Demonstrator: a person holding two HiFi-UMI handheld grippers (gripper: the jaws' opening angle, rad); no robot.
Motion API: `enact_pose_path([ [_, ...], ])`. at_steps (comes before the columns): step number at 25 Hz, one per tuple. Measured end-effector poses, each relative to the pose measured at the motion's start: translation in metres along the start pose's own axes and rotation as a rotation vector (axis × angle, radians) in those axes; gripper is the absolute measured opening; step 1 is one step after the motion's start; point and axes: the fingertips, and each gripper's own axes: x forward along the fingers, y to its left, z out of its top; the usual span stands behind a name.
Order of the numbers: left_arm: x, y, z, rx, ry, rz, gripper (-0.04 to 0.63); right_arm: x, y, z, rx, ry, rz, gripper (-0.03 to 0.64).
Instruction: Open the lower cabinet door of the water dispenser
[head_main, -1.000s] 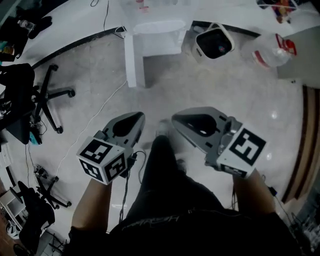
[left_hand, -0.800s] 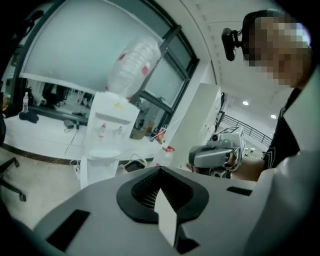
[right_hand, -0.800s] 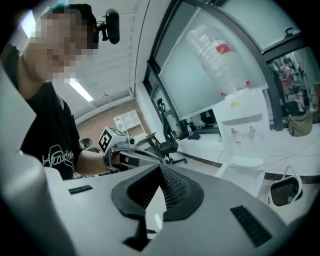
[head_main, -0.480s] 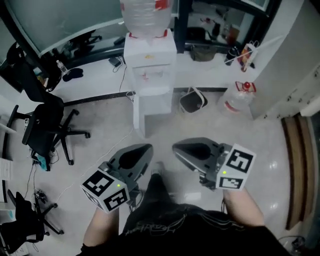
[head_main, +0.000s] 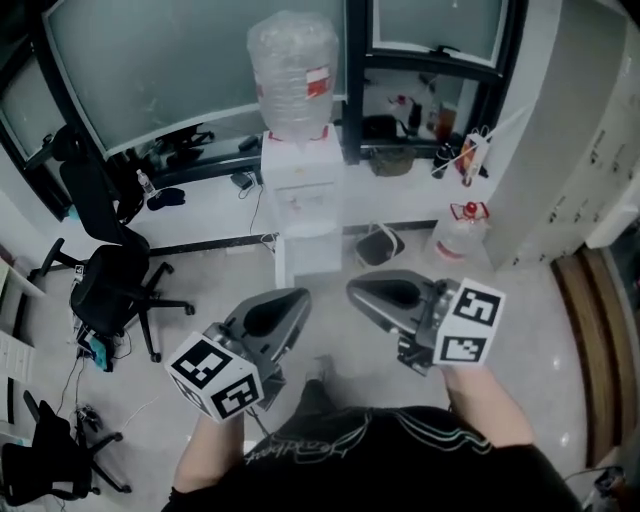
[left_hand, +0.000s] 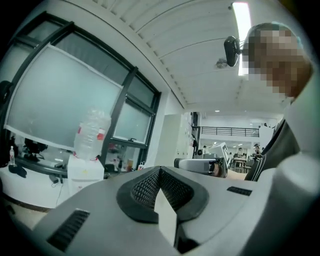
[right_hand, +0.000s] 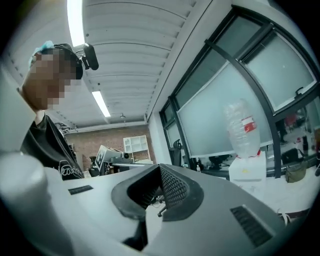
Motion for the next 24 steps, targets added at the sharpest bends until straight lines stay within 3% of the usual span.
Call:
enact_pose_path([
  [24,0.005,-0.036,0.030,0.093,-0.018,-0.013,0.000,-0.021,0.022,0.029,-0.070,-0.020,0.008,0.012],
])
